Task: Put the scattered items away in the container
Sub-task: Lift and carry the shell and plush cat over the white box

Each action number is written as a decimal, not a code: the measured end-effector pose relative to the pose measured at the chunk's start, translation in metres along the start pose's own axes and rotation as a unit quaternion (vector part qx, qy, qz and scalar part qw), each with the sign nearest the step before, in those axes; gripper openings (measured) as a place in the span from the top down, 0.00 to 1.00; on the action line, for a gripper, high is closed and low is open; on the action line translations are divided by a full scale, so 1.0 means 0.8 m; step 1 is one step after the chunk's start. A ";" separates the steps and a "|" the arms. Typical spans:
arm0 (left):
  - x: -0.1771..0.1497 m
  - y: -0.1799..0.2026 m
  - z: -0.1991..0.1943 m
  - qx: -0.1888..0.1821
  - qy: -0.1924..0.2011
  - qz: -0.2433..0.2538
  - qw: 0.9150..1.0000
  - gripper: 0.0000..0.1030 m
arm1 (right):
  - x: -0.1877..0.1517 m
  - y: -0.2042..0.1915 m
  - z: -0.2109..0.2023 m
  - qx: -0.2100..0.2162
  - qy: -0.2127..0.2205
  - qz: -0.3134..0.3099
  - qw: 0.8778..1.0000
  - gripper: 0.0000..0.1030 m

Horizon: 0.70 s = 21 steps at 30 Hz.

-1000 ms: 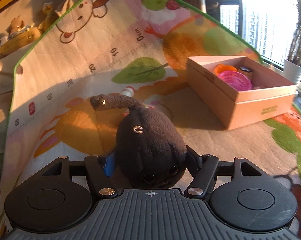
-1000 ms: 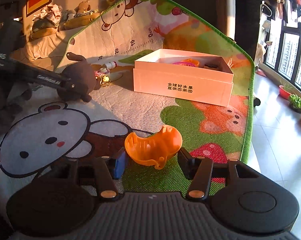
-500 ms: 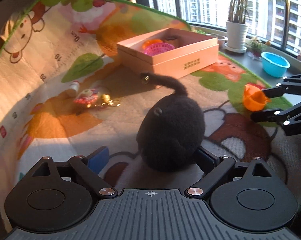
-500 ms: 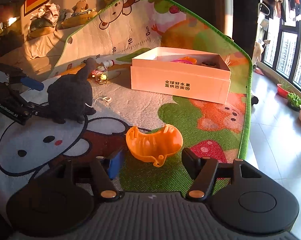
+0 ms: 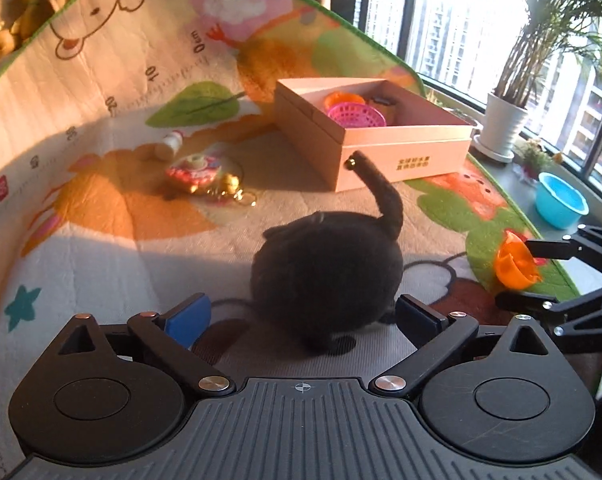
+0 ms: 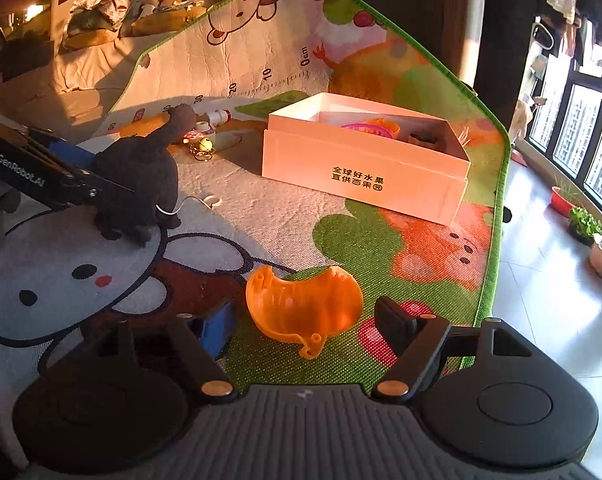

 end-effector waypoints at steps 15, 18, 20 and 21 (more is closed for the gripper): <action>0.011 0.014 0.042 0.025 0.002 -0.007 1.000 0.11 | 0.003 -0.005 -0.005 0.008 -0.003 -0.002 1.000 0.43; 0.009 0.025 0.032 0.012 0.002 0.011 1.000 0.12 | 0.004 -0.009 -0.015 0.010 0.004 -0.008 1.000 0.43; 0.004 0.037 0.024 -0.002 0.001 0.025 1.000 0.12 | 0.005 -0.010 -0.024 0.010 0.010 -0.011 1.000 0.43; 0.001 0.044 0.019 -0.008 0.000 0.031 0.999 0.12 | 0.005 -0.010 -0.028 0.009 0.013 -0.012 1.000 0.43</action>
Point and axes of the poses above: each gripper's, at about its wrist camera, not at the fingertips, and z roughly the way its jaws point, y to its right, x to its top, the point moved 8 cm from there along z, roughly the way its jaws point, and after that the axes turned 9 degrees about z, right-handed, at the moved point
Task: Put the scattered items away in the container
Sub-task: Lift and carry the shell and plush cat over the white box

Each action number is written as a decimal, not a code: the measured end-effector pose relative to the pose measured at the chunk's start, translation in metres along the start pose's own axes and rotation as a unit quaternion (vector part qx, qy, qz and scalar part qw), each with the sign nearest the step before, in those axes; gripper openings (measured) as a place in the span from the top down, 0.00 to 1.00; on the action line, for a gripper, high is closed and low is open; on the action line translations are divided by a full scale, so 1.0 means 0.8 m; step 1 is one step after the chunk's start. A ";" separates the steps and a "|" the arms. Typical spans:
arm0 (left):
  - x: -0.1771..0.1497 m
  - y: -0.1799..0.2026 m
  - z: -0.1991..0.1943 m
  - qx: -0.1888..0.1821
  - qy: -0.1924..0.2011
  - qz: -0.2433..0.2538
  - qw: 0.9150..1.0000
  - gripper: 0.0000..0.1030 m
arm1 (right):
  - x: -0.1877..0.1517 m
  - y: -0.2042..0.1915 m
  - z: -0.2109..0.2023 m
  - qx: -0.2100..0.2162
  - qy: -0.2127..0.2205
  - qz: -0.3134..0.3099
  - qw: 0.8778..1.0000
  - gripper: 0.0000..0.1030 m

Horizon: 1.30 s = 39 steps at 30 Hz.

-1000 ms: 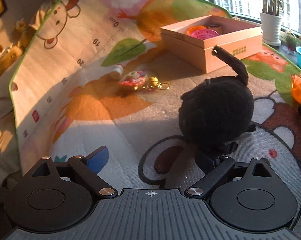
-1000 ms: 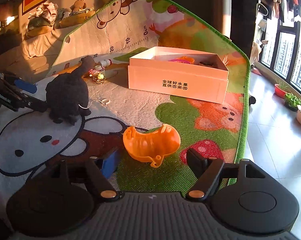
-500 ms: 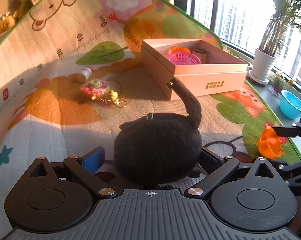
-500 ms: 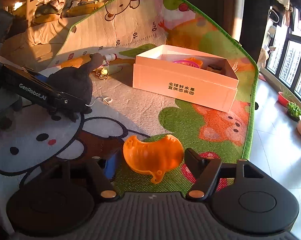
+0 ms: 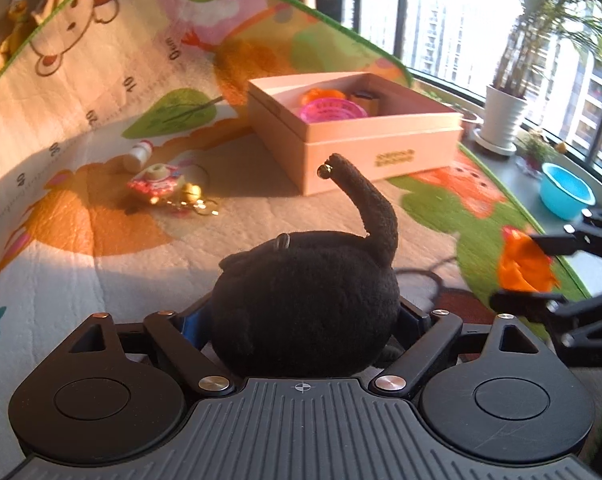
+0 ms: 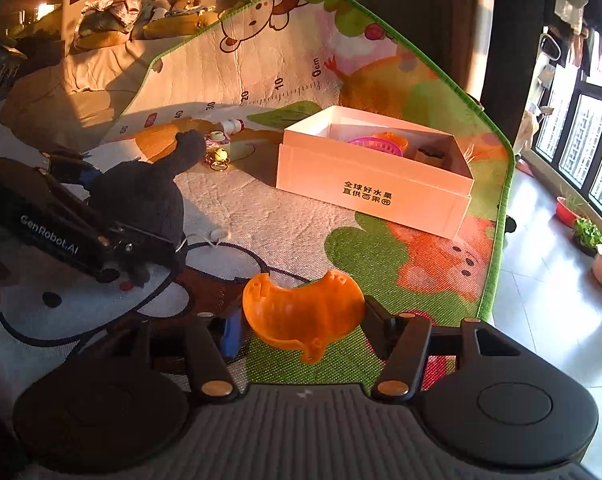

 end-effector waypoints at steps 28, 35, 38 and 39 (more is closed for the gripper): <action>0.227 -0.007 0.035 -0.062 0.148 0.039 0.986 0.12 | 0.133 0.096 0.024 -0.030 0.083 0.031 0.996 0.43; 0.301 -0.044 0.134 -0.060 0.127 0.014 0.990 0.11 | 0.154 0.108 0.062 -0.031 0.084 0.025 0.996 0.43; 0.305 -0.051 0.188 -0.058 0.098 0.016 0.993 0.08 | 0.160 0.111 0.074 -0.035 0.083 0.012 0.996 0.43; 0.304 -0.053 0.202 -0.060 0.091 0.016 0.994 0.08 | 0.163 0.112 0.079 -0.038 0.083 0.007 0.996 0.43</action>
Point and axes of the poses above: each gripper's, at about its wrist camera, not at the fingertips, and z roughly the way its jaws point, y to its right, x to its top, the point moved 8 cm from there along z, roughly the way its jaws point, and after that the axes turned 9 degrees about z, right-handed, at the moved point
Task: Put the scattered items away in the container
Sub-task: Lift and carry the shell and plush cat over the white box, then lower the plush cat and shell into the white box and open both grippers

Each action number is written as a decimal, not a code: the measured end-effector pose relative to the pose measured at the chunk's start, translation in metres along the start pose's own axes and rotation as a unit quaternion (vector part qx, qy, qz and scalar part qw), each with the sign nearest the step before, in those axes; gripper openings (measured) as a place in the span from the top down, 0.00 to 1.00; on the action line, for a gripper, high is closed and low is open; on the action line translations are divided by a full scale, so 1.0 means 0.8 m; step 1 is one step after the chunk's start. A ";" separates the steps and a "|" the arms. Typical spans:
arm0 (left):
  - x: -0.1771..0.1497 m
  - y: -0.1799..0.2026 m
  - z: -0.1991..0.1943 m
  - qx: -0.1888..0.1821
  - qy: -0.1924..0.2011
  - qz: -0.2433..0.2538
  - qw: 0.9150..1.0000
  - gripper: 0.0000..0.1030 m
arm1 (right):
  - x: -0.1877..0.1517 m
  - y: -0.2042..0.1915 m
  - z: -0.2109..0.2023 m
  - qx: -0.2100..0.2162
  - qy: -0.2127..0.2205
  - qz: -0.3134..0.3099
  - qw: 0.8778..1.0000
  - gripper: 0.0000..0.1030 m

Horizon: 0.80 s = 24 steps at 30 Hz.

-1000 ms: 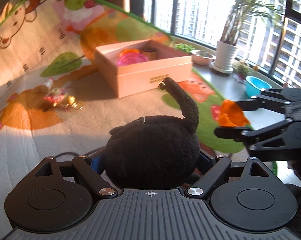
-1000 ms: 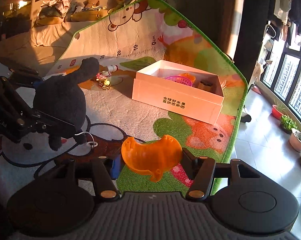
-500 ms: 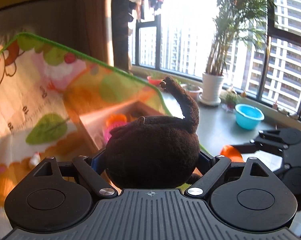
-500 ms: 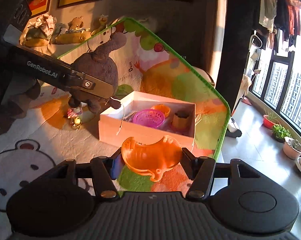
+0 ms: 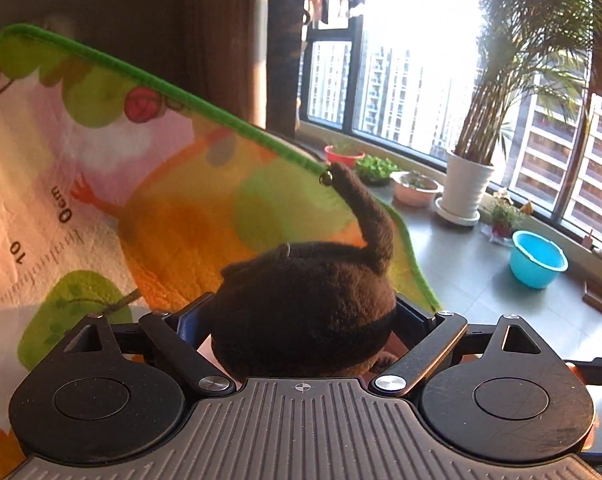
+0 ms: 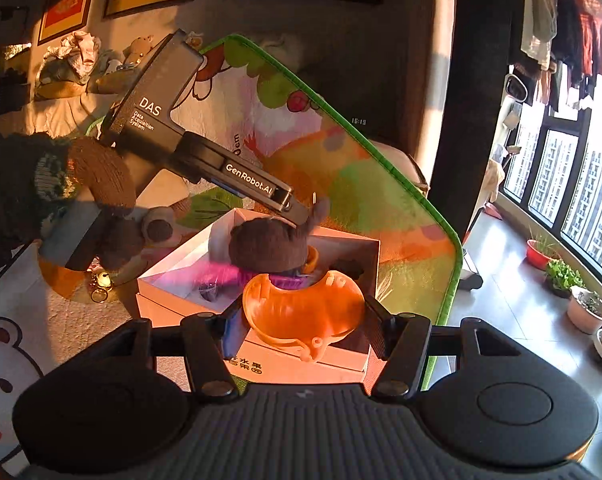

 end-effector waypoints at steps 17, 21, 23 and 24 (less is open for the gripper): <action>-0.127 -0.021 -0.121 -0.010 0.035 -0.072 0.997 0.04 | 0.035 0.009 0.111 -0.045 -0.052 -0.020 0.997 0.43; -0.158 -0.020 -0.130 -0.029 0.034 -0.101 0.994 0.04 | 0.037 0.009 0.124 -0.053 -0.083 -0.011 0.995 0.37; -0.165 -0.023 -0.130 -0.039 0.041 -0.117 0.991 0.03 | 0.043 0.005 0.121 -0.047 -0.088 -0.007 0.995 0.37; -0.167 -0.025 -0.132 -0.042 0.047 -0.126 0.990 0.03 | 0.048 0.001 0.120 -0.041 -0.089 -0.004 0.995 0.37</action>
Point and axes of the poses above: each gripper's, at about its wrist camera, not at the fingertips, and z roughly the way its jaws point, y to its right, x to its top, the point moved 8 cm from there along z, roughly the way its jaws point, and after that the axes turned 9 degrees about z, right-handed, at the moved point
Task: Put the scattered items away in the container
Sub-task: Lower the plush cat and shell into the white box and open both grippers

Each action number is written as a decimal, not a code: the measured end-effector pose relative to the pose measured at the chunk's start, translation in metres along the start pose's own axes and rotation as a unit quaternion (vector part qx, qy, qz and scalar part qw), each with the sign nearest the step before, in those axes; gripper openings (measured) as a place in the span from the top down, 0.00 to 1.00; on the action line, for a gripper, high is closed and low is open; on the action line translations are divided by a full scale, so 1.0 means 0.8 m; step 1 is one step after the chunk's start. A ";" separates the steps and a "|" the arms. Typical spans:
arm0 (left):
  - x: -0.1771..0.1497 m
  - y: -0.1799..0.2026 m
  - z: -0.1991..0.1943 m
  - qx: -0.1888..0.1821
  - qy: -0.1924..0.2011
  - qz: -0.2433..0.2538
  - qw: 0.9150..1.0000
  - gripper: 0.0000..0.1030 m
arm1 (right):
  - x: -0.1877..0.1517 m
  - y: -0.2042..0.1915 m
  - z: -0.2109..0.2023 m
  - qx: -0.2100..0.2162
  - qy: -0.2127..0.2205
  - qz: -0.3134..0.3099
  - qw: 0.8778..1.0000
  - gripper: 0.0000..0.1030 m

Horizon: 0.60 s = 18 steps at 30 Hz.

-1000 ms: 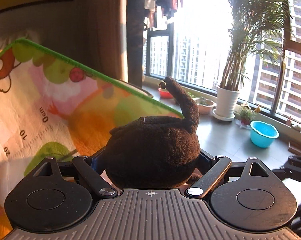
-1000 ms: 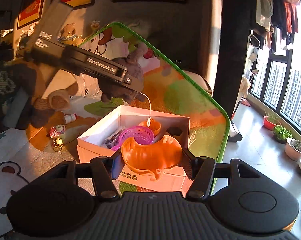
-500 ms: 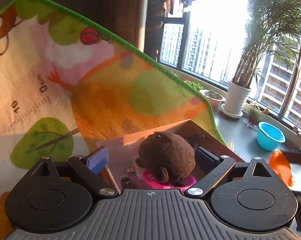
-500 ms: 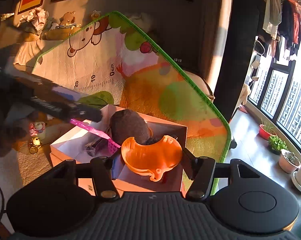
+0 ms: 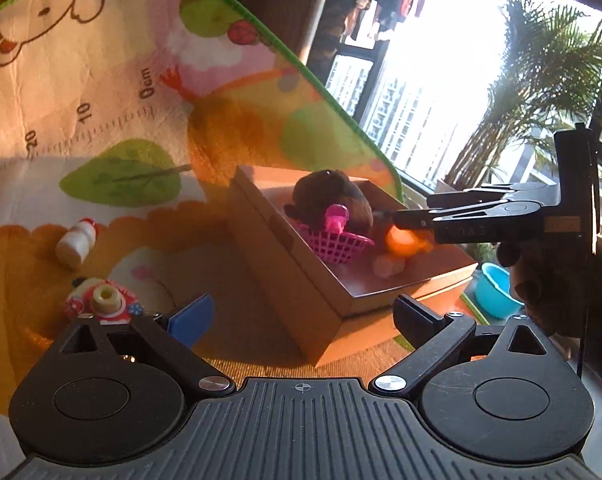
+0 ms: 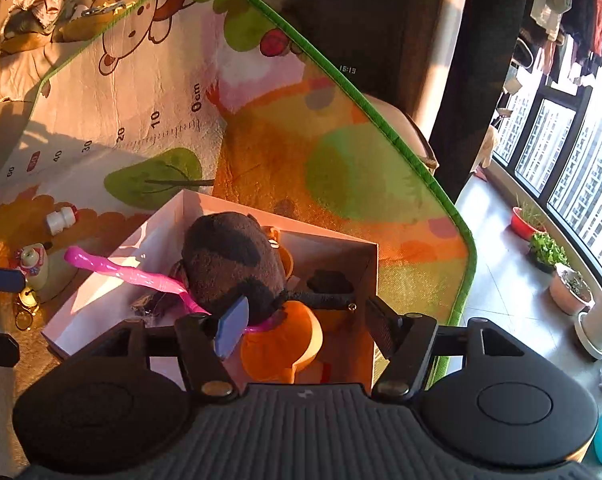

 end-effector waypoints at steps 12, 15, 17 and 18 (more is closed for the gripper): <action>-0.019 -0.009 -0.006 -0.033 0.027 -0.032 0.999 0.02 | 0.006 -0.043 0.059 0.069 -0.151 0.173 0.971 0.55; -0.021 -0.002 -0.009 -0.044 0.029 -0.023 0.998 0.02 | 0.002 -0.038 0.079 0.042 -0.166 0.197 0.965 0.28; -0.022 0.001 -0.011 -0.050 0.030 -0.023 0.998 0.02 | -0.003 -0.035 0.088 0.045 -0.175 0.219 0.959 0.25; -0.023 0.002 -0.011 -0.051 0.030 -0.022 0.998 0.01 | -0.003 -0.035 0.092 0.051 -0.174 0.229 0.956 0.25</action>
Point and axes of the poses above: each gripper's, at about its wrist camera, not at the fingertips, and z roughly the way its jaws point, y to its right, x to its top, the point moved 8 cm from there along z, roughly the way its jaws point, and after that the axes turned 9 degrees about z, right-handed, at the moved point
